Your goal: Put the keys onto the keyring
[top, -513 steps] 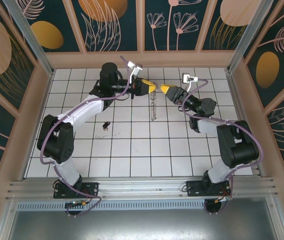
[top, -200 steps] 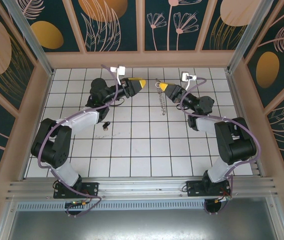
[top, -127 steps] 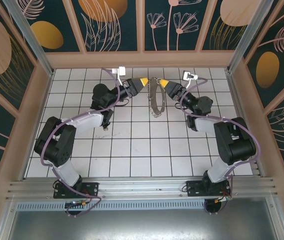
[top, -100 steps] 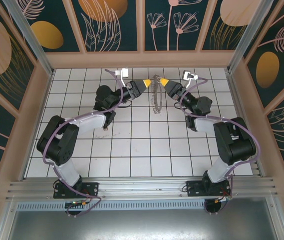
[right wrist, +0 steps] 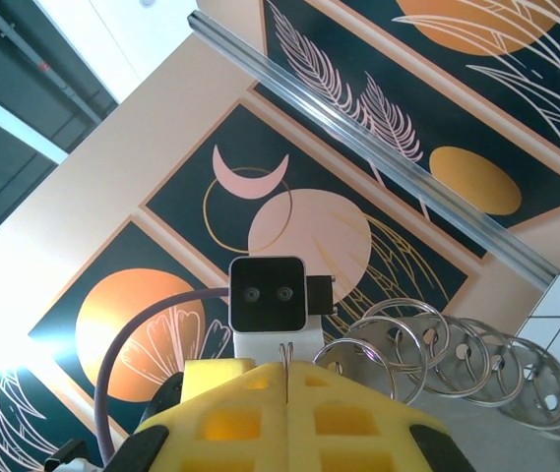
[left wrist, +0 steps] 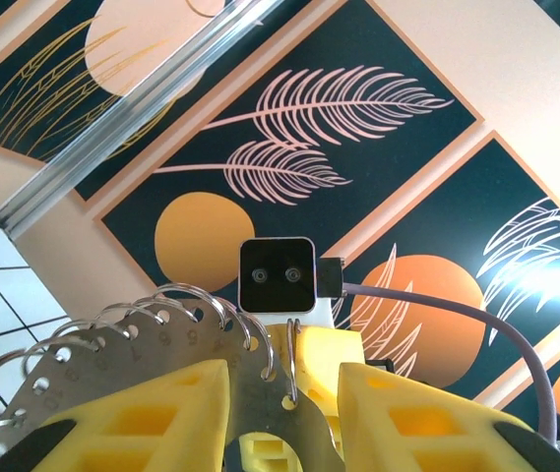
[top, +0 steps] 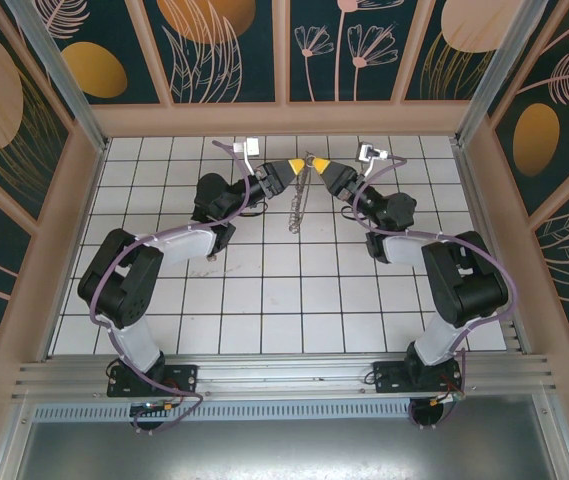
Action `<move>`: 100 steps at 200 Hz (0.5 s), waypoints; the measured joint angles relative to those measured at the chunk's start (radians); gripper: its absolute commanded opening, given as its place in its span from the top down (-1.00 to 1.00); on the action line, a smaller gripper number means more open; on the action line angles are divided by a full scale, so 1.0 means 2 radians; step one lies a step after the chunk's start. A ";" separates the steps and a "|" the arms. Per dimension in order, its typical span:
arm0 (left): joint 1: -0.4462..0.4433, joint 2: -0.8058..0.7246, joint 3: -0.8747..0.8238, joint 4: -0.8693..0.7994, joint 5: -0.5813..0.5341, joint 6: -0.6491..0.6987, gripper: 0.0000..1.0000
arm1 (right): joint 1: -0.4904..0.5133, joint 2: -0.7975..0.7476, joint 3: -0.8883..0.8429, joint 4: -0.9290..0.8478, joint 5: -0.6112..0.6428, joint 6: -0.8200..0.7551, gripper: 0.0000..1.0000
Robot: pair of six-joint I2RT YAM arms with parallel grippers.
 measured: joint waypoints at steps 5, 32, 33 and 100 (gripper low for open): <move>-0.001 0.001 0.000 0.000 0.000 0.000 0.34 | 0.001 0.000 0.001 0.000 0.000 0.000 1.00; -0.004 0.003 0.000 0.002 0.000 -0.002 0.34 | 0.004 0.005 0.004 0.000 0.000 0.002 1.00; -0.004 0.003 0.000 0.002 0.000 -0.002 0.34 | 0.004 0.005 0.004 0.000 0.000 0.002 1.00; -0.007 0.004 0.000 0.003 -0.002 -0.002 0.50 | 0.007 0.009 0.007 0.000 0.002 0.002 1.00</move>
